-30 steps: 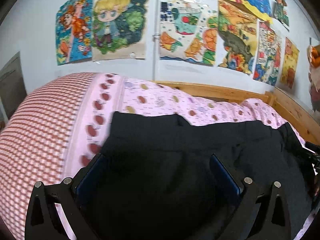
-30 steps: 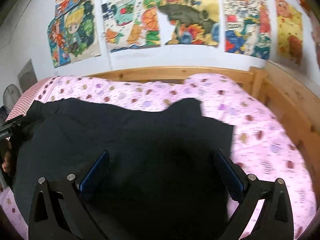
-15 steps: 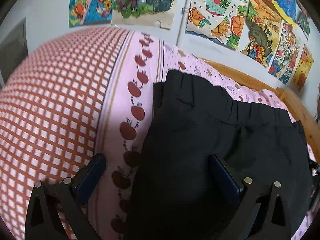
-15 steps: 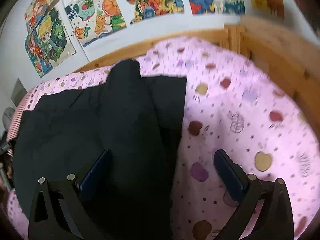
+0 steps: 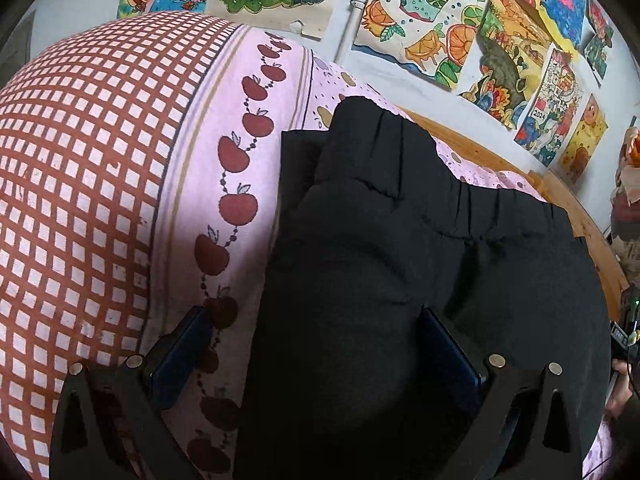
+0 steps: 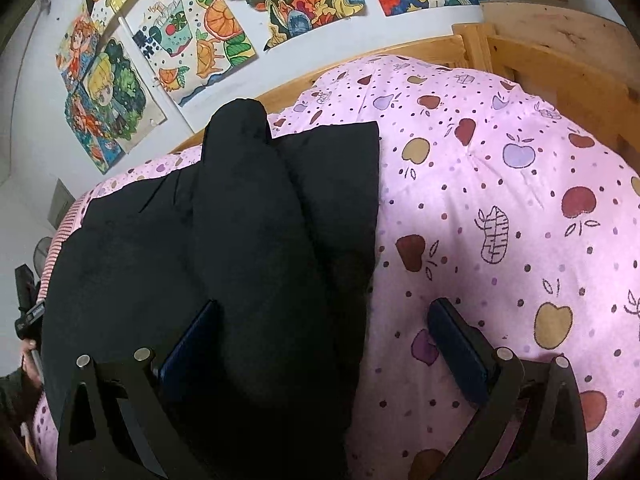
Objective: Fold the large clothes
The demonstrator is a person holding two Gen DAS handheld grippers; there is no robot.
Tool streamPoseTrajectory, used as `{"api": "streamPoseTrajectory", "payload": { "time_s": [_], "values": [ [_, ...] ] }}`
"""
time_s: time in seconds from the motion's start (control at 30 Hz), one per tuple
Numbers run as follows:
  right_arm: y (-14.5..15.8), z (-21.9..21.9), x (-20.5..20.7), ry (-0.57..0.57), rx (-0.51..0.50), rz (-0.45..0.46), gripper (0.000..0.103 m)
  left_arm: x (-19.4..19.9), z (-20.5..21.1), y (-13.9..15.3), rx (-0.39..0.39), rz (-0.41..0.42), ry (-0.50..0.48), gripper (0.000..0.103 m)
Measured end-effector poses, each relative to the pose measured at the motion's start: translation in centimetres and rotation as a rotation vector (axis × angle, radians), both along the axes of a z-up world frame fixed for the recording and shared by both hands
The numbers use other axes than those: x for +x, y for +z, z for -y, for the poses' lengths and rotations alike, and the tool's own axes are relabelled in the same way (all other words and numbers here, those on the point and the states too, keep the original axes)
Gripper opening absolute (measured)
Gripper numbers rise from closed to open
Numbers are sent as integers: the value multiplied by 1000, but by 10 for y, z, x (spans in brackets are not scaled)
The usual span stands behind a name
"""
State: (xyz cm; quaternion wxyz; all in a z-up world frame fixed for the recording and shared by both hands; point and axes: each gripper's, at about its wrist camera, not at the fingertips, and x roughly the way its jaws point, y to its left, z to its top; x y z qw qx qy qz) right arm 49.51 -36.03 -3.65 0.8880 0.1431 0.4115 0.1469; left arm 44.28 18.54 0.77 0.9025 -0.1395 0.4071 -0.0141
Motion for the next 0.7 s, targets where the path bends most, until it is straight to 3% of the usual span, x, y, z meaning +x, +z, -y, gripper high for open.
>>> {"api": "streamPoseTrajectory", "payload": {
  "time_s": [0.23,0.43,0.53,0.7],
  "values": [
    [1,-2,-1,44,21,5,102,4,1,-1,-27,7,-34,103],
    [4,-13,-3,158,70,2,102,5,12,-7,-75,-8,-159,103],
    [0,-19,-1,246,130,-24,102,9,16,-11,-87,-28,-191,103],
    [-14,-14,7,252,193,-90,102,18,15,-16,-128,-77,-220,103]
  ]
}}
